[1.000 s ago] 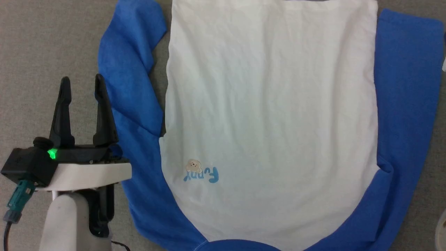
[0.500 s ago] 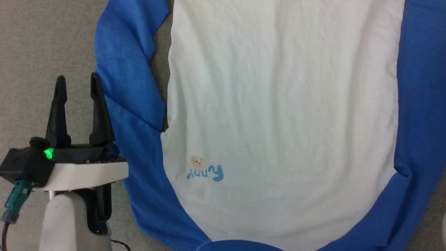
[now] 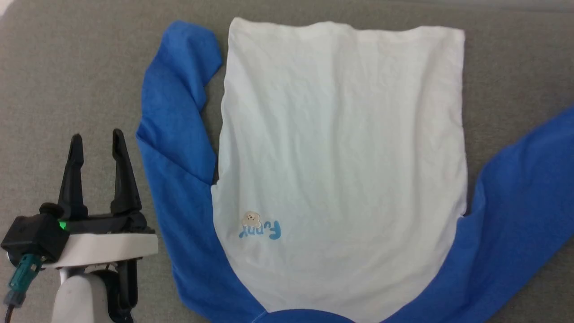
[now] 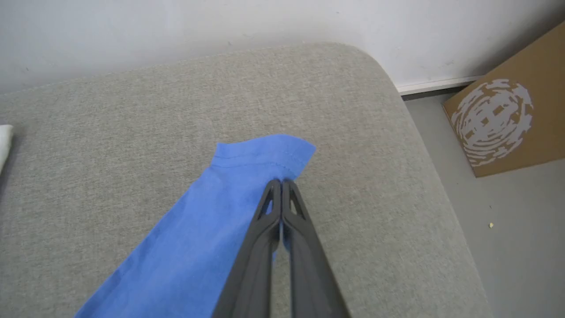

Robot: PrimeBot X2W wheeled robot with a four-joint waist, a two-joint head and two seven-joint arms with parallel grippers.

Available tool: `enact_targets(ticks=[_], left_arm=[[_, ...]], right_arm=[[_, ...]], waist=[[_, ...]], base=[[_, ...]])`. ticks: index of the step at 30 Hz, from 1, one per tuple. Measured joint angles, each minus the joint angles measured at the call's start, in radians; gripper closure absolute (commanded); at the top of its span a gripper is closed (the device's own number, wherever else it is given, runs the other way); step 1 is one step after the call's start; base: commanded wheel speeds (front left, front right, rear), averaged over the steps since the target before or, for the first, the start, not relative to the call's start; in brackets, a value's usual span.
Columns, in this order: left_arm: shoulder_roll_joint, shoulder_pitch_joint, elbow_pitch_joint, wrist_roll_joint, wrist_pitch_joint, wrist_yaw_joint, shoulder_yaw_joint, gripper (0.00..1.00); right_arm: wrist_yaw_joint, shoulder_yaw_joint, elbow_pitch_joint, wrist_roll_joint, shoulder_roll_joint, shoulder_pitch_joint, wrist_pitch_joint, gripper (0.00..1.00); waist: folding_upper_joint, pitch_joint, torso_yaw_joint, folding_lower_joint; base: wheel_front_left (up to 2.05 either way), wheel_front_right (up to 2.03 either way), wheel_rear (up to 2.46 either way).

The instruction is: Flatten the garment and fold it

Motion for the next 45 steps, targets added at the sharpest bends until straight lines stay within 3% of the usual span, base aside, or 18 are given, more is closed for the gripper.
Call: enact_targets(ticks=[4, 12, 16, 24, 31, 36, 40, 45], left_arm=[[0.000, 0.030, 0.000, 0.000, 0.000, 0.000, 0.004, 0.00], [-0.002, 0.070, -0.002, 0.008, 0.000, 0.001, 0.007, 0.00], [-0.003, 0.082, -0.003, 0.008, 0.000, 0.001, 0.008, 0.00], [-0.003, 0.114, 0.002, 0.008, 0.000, 0.010, 0.004, 0.00], [-0.003, 0.147, 0.009, 0.008, 0.000, 0.012, -0.006, 0.00], [-0.004, 0.157, 0.012, 0.008, 0.000, 0.012, -0.012, 0.00], [-0.004, 0.158, 0.013, 0.008, 0.000, 0.012, -0.026, 0.00], [-0.004, 0.157, 0.016, 0.008, 0.000, 0.012, -0.039, 0.00]], right_arm=[[0.000, -0.083, -0.048, 0.004, -0.034, 0.097, 0.011, 1.00], [0.000, -0.233, -0.159, -0.056, -0.029, 0.223, 0.039, 1.00], [0.000, -0.225, -0.189, -0.050, -0.019, 0.254, 0.048, 1.00], [0.000, 0.048, -0.321, 0.141, -0.003, 0.353, -0.010, 1.00], [-0.001, 0.331, -0.519, 0.310, 0.066, 0.421, -0.021, 1.00], [-0.001, 0.556, -0.602, 0.429, 0.150, 0.431, 0.003, 1.00], [-0.001, 0.728, -0.600, 0.478, 0.198, 0.429, 0.000, 1.00], [-0.001, 0.894, -0.511, 0.500, 0.237, 0.397, -0.044, 1.00]], waist=[[0.0000, -0.060, -0.018, 0.0000], [0.0000, -0.153, -0.055, -0.0001], [0.0000, -0.187, -0.070, 0.0000], [0.0000, -0.244, -0.089, 0.0001], [0.0000, -0.296, -0.096, 0.0001], [0.0000, -0.325, -0.090, 0.0001], [0.0000, -0.334, -0.069, 0.0002], [0.0000, -0.335, -0.032, 0.0002]], base=[[0.00, 0.00, 0.00], [0.00, 0.00, 0.00], [0.00, 0.00, 0.00], [0.00, 0.00, 0.00], [0.00, 0.00, 0.00], [0.00, 0.00, 0.00], [0.00, 0.00, 0.00], [0.00, 0.00, 0.00]])
